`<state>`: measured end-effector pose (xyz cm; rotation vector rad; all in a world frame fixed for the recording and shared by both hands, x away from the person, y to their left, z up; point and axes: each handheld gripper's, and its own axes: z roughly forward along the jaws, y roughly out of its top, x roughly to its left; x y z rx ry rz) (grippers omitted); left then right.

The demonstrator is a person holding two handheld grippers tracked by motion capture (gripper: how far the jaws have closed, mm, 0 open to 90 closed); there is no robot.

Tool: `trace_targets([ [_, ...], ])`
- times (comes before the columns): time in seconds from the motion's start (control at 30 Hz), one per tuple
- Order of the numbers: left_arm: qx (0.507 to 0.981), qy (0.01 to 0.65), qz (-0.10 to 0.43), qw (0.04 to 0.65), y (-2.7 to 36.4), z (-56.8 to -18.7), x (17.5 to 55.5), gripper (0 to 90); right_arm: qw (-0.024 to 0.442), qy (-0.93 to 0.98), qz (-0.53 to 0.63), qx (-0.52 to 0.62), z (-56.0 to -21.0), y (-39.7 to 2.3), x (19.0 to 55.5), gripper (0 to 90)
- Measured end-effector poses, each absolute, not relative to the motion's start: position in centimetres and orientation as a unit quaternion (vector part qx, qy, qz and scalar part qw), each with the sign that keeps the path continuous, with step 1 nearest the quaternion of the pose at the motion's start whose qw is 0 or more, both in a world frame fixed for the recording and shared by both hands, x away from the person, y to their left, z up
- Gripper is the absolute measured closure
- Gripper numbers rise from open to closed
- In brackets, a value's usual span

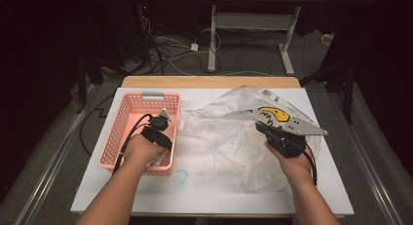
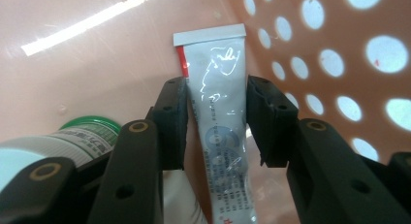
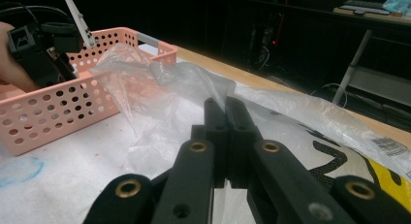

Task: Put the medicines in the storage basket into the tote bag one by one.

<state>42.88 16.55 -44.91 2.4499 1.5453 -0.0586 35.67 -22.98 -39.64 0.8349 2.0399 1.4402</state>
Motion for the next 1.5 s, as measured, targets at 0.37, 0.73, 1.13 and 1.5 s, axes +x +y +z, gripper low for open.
trace_targets([
  [0.37,0.826,0.544,0.002,0.151,16.74,-44.99,43.51,61.5,0.252,0.752,0.528,0.306,-39.72,-22.95,35.7,90.0],
  [0.73,0.834,0.533,-0.01,0.141,16.81,-44.62,42.6,52.2,0.252,0.752,0.528,0.306,-39.72,-22.83,35.61,90.0],
  [1.13,0.837,0.533,0.007,0.122,16.22,-45.26,42.74,58.9,0.253,0.751,0.528,0.306,-39.62,-22.92,35.57,90.0],
  [1.5,0.82,0.552,0.019,0.152,16.88,-44.92,42.65,64.1,0.251,0.752,0.527,0.307,-39.75,-22.85,35.6,90.0],
])
